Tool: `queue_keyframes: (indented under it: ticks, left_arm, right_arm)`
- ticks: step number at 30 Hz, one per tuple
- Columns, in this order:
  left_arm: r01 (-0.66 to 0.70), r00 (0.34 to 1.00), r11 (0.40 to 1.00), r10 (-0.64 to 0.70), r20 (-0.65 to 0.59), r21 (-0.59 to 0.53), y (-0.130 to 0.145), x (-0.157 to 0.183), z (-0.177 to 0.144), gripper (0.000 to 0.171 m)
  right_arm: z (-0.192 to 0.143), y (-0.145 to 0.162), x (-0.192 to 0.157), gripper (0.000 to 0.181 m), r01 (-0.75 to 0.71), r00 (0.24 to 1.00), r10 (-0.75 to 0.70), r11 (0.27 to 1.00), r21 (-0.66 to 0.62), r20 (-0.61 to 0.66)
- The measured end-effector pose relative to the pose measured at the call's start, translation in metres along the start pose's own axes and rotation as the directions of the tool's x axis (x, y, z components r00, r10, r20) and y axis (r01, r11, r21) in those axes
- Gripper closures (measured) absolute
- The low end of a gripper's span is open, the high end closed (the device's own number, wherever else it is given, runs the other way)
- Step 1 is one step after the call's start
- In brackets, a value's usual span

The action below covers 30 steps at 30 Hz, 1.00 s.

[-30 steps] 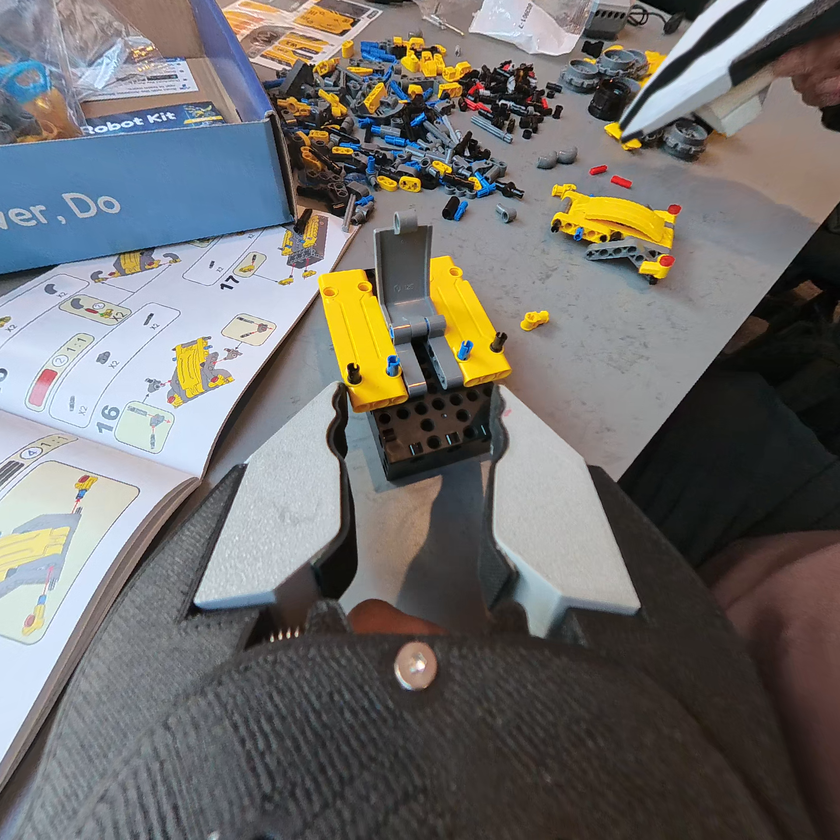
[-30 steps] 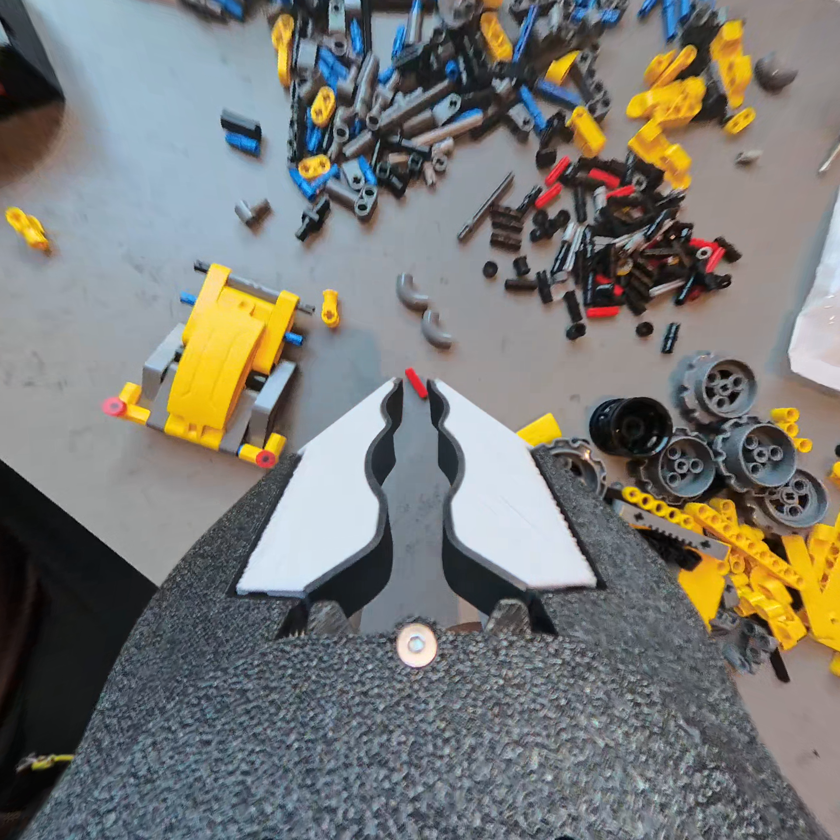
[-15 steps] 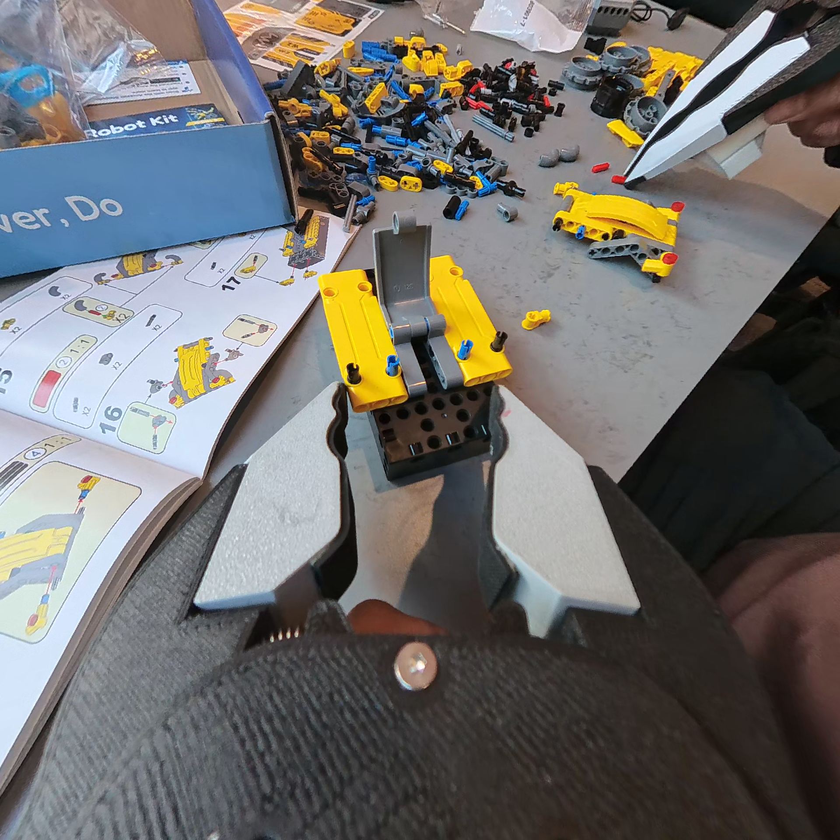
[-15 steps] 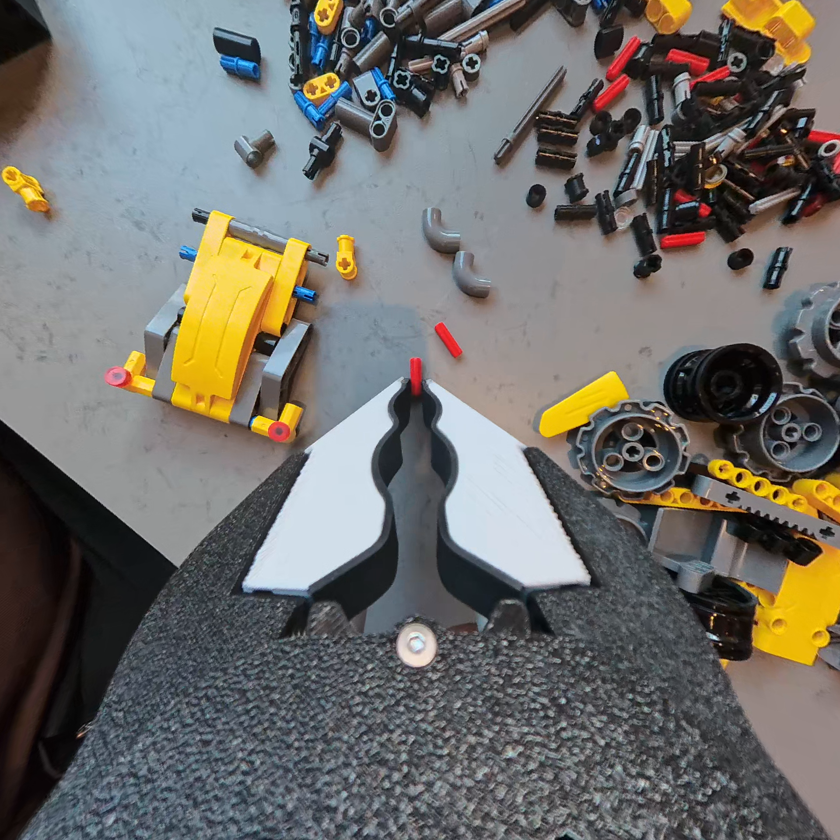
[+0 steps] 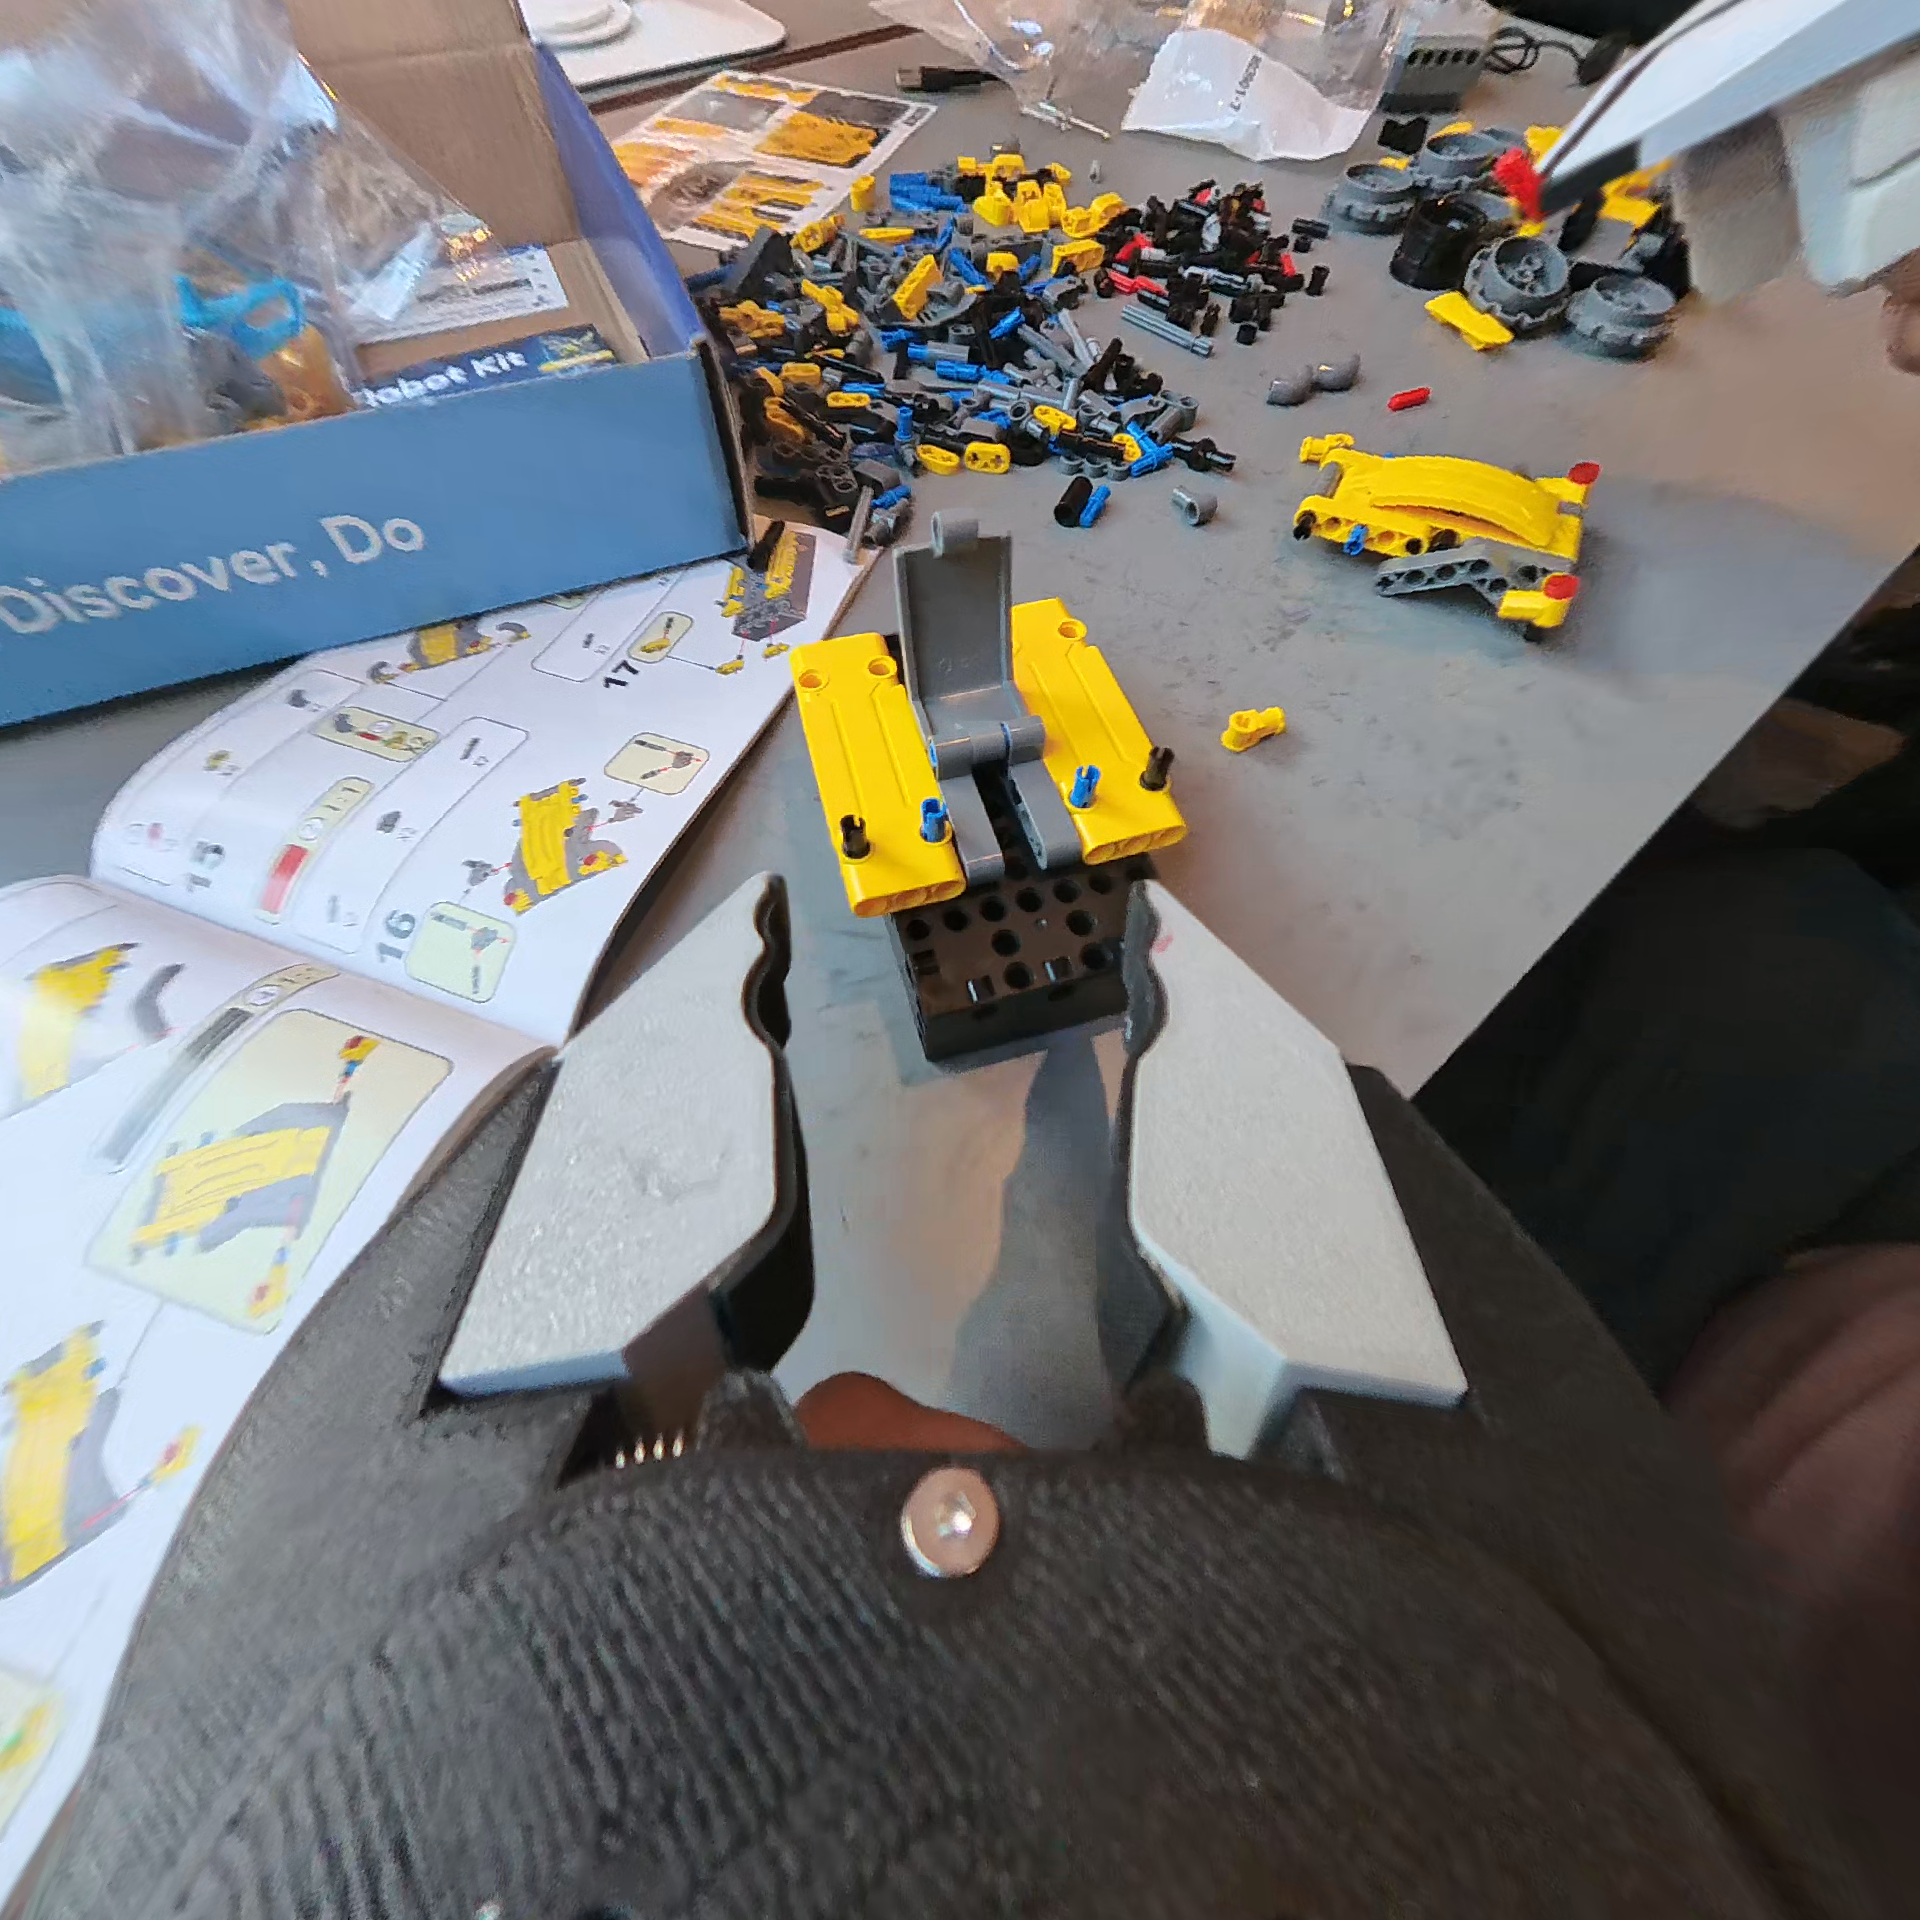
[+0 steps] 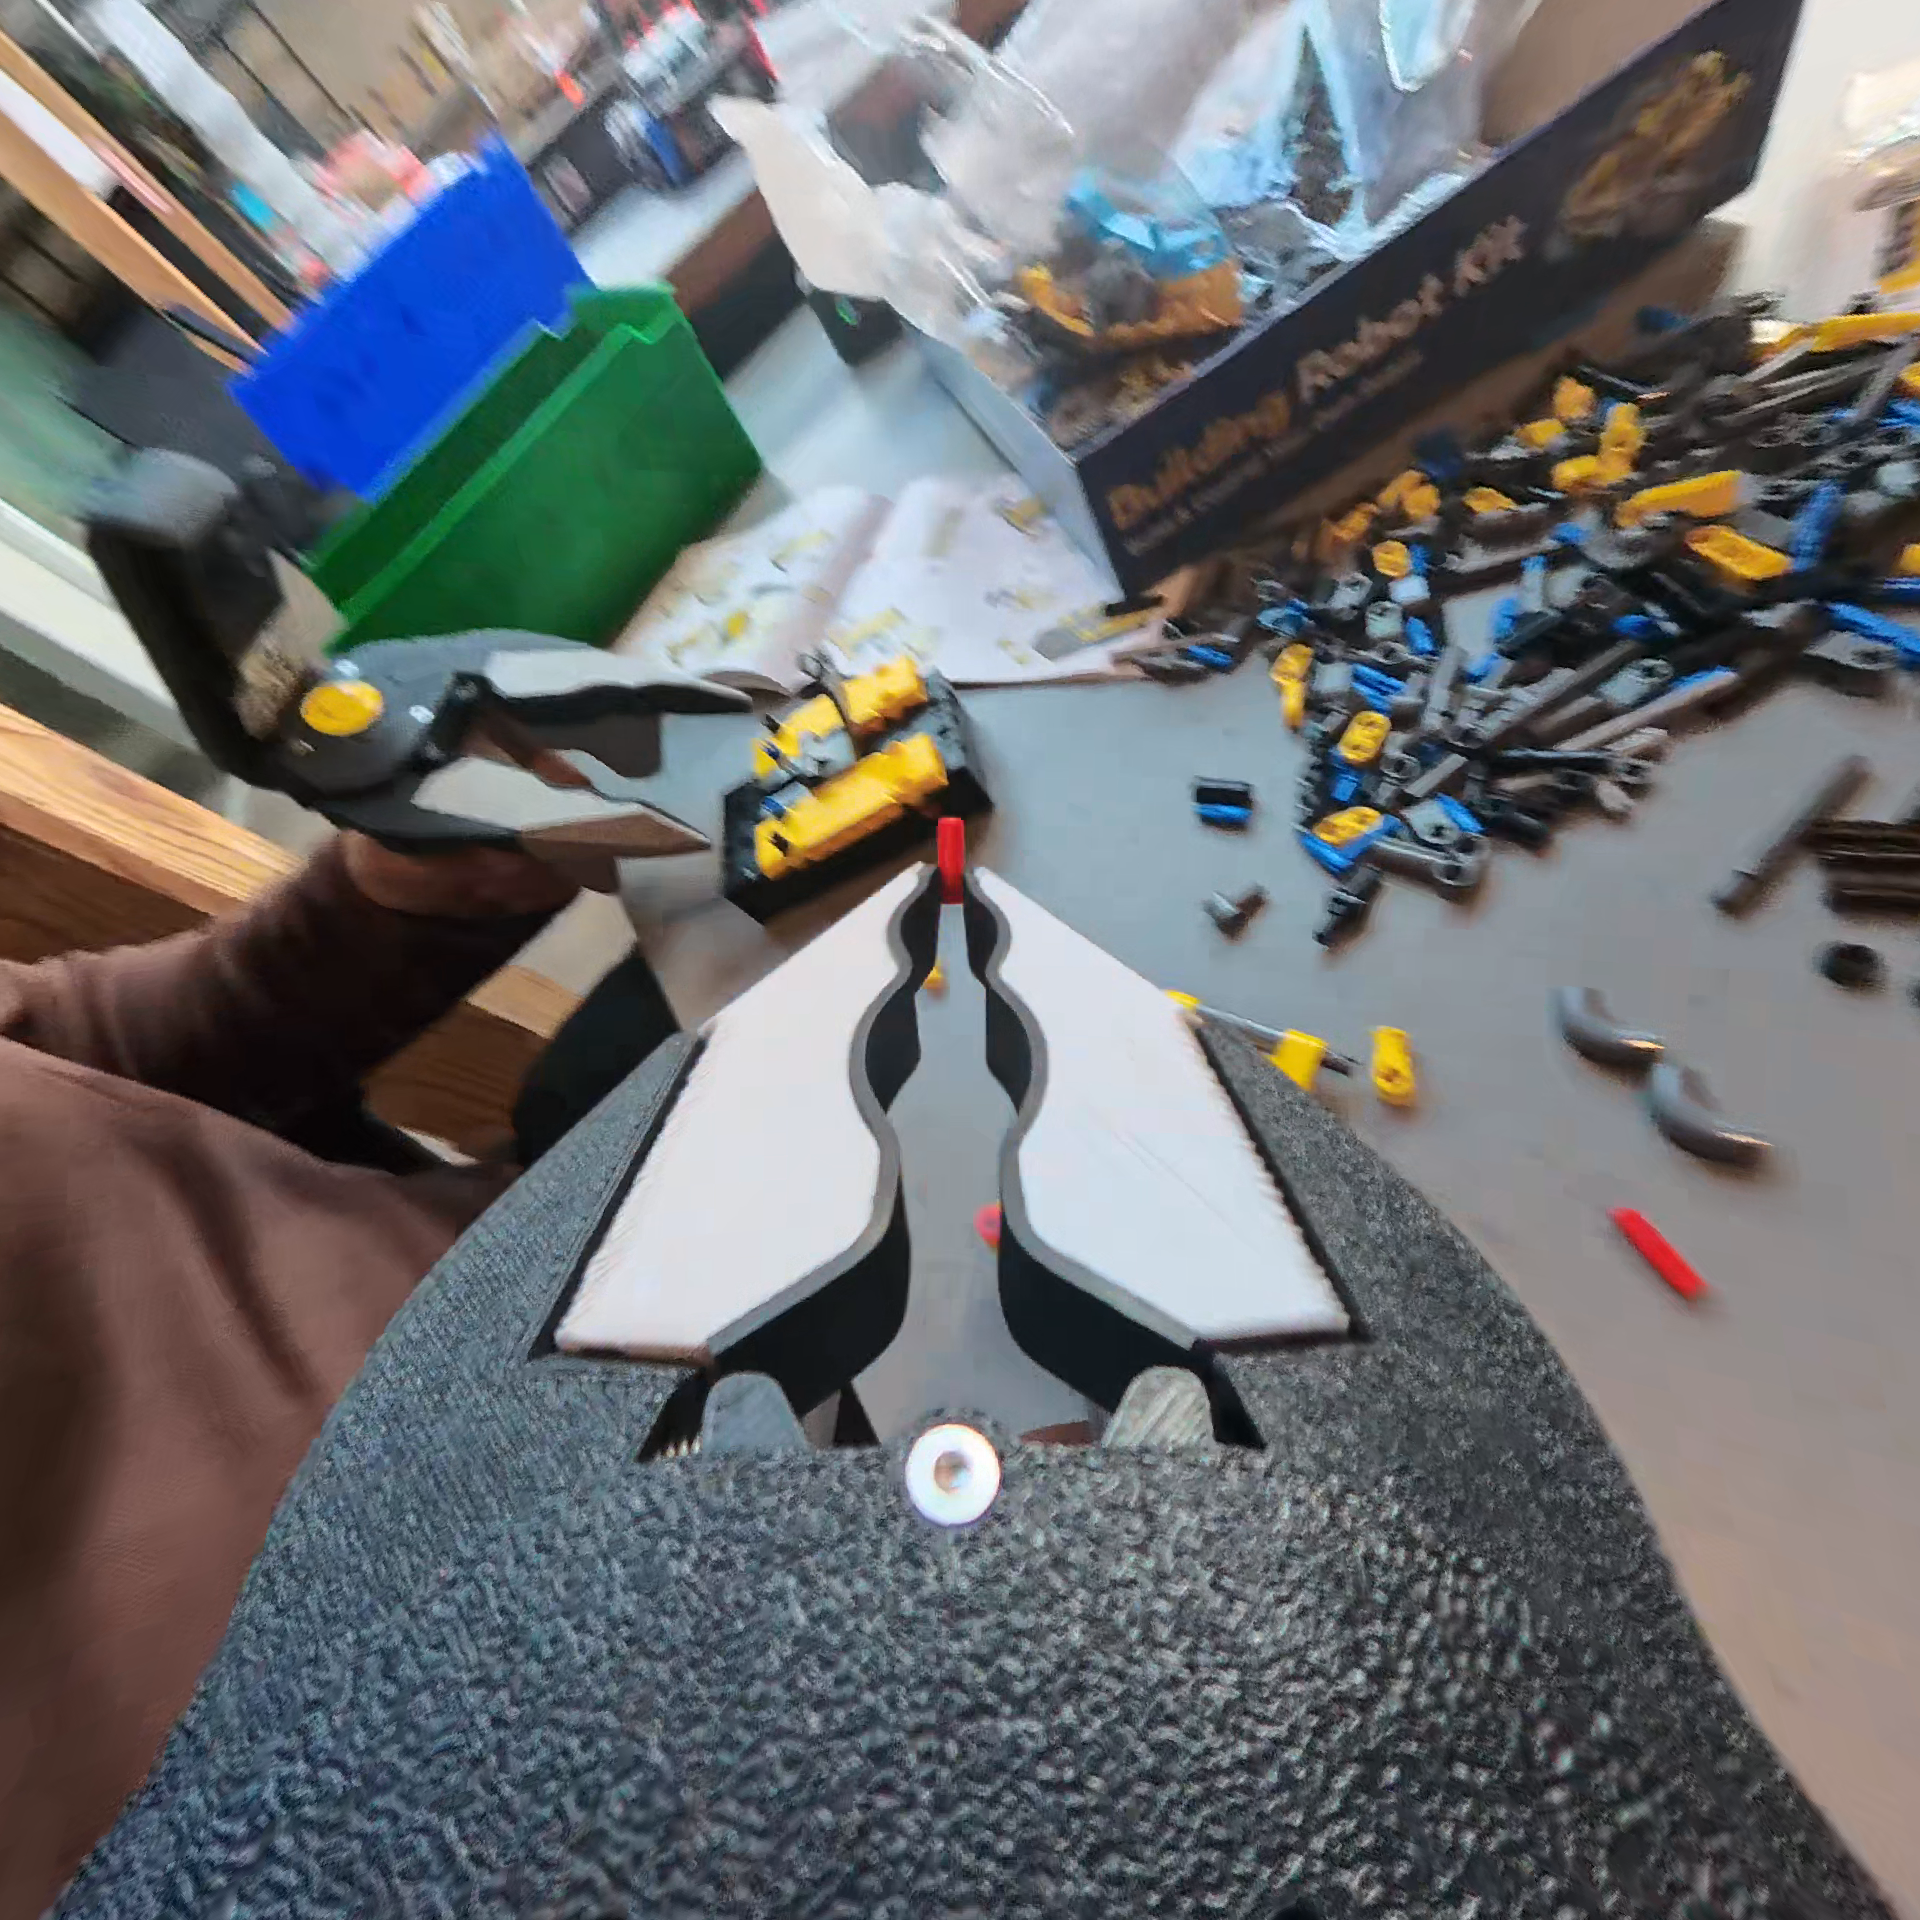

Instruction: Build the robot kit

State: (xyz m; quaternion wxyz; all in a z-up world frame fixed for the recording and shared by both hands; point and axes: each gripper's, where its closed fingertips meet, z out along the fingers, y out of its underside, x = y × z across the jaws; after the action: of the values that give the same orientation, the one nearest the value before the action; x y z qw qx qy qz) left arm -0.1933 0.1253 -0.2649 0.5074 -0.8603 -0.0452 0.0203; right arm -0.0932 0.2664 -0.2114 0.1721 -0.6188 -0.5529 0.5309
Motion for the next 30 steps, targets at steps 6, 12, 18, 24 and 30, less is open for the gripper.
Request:
queue_keyframes:
  ticks: [6,12,18,24,30]
  left_arm:
    - [-0.102,0.994,0.991,0.105,-0.027,0.081,-0.039,0.040,-0.016,0.112]
    - [0.112,0.958,0.989,-0.084,-0.273,0.092,-0.070,0.087,-0.004,0.128]
    - [-0.425,0.876,0.888,0.452,-0.166,0.172,-0.071,0.094,-0.008,0.134]
    - [-0.790,0.575,0.583,0.812,-0.100,0.191,-0.064,0.116,-0.004,0.139]
    - [-0.843,0.499,0.494,0.866,-0.035,0.215,-0.060,0.124,0.005,0.160]
  right_arm:
    - [0.020,-0.010,-0.046,0.177,-0.232,0.934,0.203,0.971,0.066,0.294]
    - [0.030,0.004,-0.077,0.176,-0.132,0.931,0.121,0.991,0.008,0.344]
    - [0.022,0.023,-0.091,0.176,-0.098,0.915,0.146,0.985,-0.144,0.377]
    - [0.023,0.041,-0.097,0.176,-0.097,0.897,0.208,0.954,-0.284,0.391]
    - [0.024,0.049,-0.099,0.176,-0.080,0.890,0.218,0.939,-0.333,0.400]
